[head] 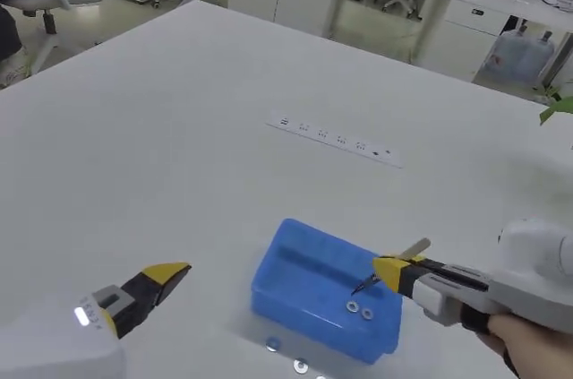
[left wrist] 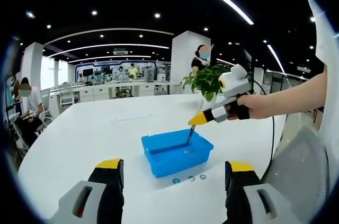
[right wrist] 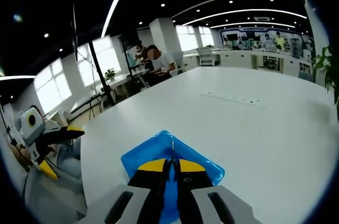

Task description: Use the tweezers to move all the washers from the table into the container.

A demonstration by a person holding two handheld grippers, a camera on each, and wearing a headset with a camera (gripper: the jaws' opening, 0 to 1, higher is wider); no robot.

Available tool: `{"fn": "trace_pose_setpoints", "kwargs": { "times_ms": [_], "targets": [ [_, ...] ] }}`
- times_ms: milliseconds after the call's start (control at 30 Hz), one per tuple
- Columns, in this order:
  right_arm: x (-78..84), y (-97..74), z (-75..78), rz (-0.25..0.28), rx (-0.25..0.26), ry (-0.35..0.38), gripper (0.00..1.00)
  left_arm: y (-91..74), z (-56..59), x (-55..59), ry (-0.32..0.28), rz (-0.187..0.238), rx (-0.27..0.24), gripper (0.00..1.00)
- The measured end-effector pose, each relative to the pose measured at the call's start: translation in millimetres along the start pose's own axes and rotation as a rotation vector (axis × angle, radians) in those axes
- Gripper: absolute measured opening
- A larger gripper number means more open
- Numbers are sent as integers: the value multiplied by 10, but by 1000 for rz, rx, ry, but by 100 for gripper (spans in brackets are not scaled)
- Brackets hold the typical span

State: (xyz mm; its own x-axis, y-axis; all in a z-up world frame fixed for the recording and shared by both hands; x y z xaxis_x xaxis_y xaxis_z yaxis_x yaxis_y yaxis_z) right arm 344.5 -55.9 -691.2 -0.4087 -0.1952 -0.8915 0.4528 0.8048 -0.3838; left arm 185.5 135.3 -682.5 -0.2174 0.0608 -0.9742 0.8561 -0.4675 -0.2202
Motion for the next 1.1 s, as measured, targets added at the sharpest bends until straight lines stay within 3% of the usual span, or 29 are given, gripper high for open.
{"fn": "trace_pose_setpoints", "kwargs": {
  "times_ms": [200,367,667,1100],
  "targets": [
    [-26,-110,-160,26,-26,-12,3,-3,2,4,-1,-4,1,77],
    [-20,-159,-341,44,-90,-25,3,-2,7,7,4,-7,5,76],
    [213,-85,-509,-22,-166,-28,3,2,14,16,13,-13,10,76],
    [527,-32,-563,-144,-194,-58,3,4,20,23,19,-19,13,76]
  ]
}}
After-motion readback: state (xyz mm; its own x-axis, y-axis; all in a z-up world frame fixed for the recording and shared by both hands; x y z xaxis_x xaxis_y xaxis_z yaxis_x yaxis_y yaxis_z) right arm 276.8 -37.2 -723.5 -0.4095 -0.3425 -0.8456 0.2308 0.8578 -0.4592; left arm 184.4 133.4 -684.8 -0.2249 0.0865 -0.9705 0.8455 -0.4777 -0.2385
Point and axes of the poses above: the centre of the closed fingertips' face, and the gripper's own axes: y roughly forward along the fingers, z roughly to its right, x roughly out of its underside, the point moved 7 cm from there along -y, roughly backward along the fingers, and after that the axes turned 4 degrees about z, right-handed, at the moved point
